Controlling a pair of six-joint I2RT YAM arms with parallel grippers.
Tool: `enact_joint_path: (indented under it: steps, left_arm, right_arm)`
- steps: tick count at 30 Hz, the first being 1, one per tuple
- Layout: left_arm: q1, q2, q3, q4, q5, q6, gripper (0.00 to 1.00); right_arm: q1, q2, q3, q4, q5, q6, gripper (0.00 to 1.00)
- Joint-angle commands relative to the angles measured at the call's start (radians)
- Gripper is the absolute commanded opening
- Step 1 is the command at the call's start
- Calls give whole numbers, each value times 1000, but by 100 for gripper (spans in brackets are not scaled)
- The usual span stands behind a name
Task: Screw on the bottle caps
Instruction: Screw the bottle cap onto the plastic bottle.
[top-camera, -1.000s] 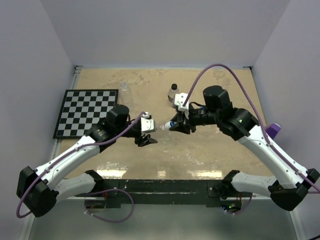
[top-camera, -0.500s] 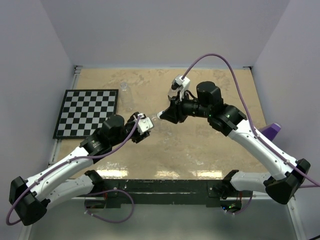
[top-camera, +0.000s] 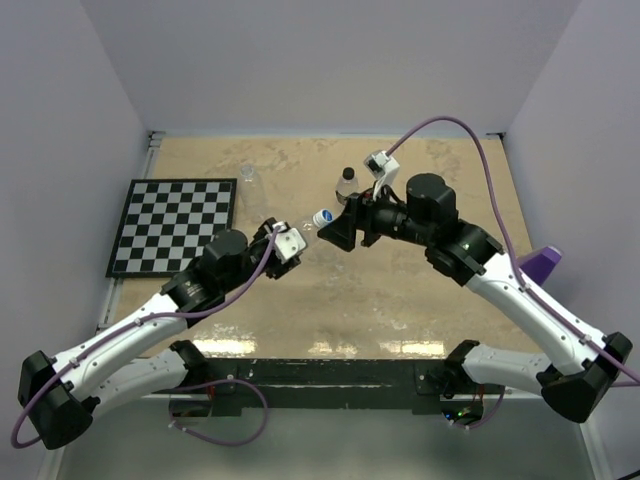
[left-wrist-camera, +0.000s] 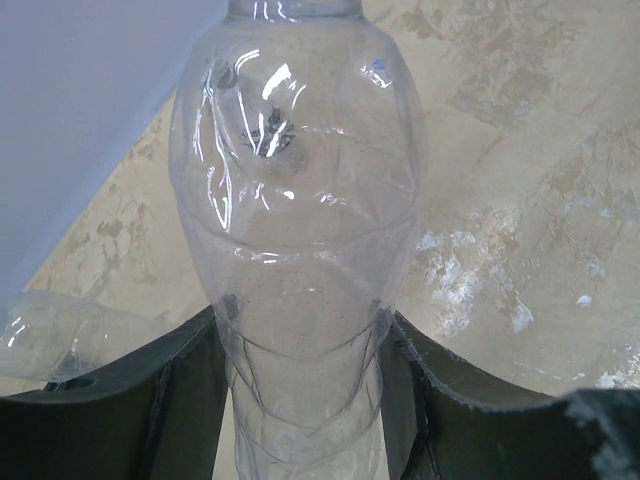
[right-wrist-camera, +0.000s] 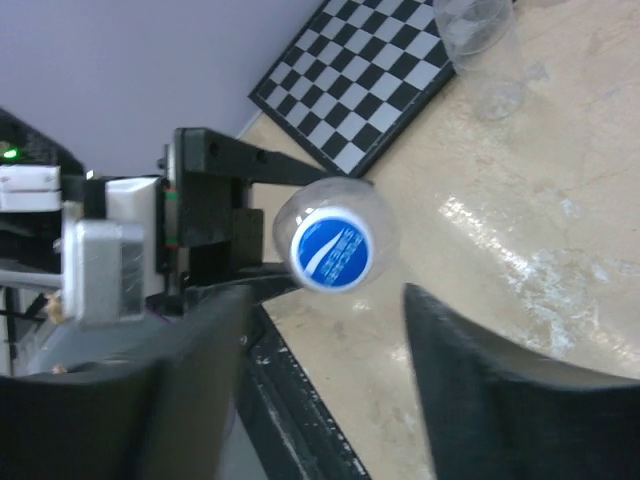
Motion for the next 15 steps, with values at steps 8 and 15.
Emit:
enact_joint_path:
  steps: [8,15]
  left_arm:
    - [73,56,100,-28,404,30,0]
    - [113,119,140,-102,697,73,0]
  right_arm:
    - [8,-217,63,-106,-95,-642,84]
    - [8,-254,64,-250,-201,-940,81]
